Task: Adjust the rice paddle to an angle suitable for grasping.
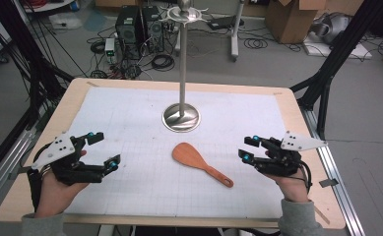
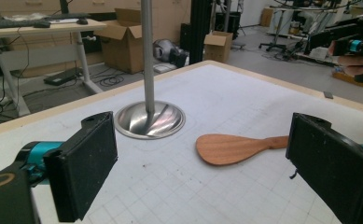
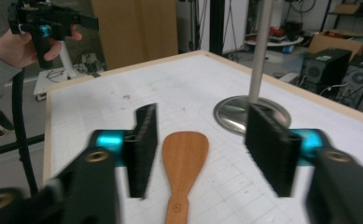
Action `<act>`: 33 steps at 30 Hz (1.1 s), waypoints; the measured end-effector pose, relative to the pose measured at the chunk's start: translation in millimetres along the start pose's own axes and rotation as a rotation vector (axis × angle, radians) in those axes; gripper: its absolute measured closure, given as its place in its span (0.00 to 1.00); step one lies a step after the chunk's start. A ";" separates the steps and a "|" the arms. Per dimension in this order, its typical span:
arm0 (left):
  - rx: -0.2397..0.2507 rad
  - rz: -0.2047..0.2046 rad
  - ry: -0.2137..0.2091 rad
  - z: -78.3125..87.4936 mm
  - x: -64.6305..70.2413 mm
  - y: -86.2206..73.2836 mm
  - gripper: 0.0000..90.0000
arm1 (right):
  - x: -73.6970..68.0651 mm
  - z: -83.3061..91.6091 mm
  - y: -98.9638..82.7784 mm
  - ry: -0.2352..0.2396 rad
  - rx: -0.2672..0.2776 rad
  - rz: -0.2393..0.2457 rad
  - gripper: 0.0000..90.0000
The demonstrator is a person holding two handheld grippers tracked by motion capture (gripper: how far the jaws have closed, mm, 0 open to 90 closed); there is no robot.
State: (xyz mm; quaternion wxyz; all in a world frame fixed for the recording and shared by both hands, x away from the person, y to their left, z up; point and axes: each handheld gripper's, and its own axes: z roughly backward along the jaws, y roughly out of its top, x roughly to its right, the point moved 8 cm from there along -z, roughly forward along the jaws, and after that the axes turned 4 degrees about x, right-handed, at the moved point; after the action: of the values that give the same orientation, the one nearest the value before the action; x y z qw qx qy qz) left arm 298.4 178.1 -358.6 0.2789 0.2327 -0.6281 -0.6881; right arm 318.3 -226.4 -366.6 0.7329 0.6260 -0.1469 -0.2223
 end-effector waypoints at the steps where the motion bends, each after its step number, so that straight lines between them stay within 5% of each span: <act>1: 0.001 0.001 0.002 0.6 0.0 -0.3 0.10 | -0.4 -2.3 -1.4 0.000 -0.005 0.002 0.65; 2: 0.000 0.003 0.004 1.7 -0.1 -0.8 0.10 | -0.4 -2.3 -1.4 0.000 -0.005 0.002 0.65; 3: 0.000 0.001 0.010 3.6 -0.7 -1.1 0.10 | -1.4 -9.5 -6.4 0.000 -0.027 0.003 0.77; 11: -0.006 0.008 0.022 8.3 -2.8 -4.0 0.10 | -7.0 -36.8 -26.1 0.045 -0.136 0.010 0.97; 17: -0.006 0.007 0.028 11.0 -3.9 -4.3 0.10 | -12.9 -53.6 -38.0 0.061 -0.163 0.039 0.99; 22: -0.010 0.007 0.040 12.2 -5.7 -6.0 0.10 | -14.3 -63.8 -49.3 0.075 -0.177 0.018 0.99; 23: -0.003 0.004 0.048 12.6 -6.3 -5.2 0.10 | -16.4 -70.3 -57.4 0.085 -0.228 0.033 0.99; 33: 0.007 0.012 0.059 14.8 -9.0 -4.6 0.10 | -26.2 -91.4 -88.7 0.128 -0.363 0.045 0.99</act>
State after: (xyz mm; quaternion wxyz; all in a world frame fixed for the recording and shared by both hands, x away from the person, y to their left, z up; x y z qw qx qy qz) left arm 294.7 195.3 -361.9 0.3008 0.2501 -0.6235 -0.6769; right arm 328.3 -145.6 -468.0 0.8464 0.4929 -0.0713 -0.1885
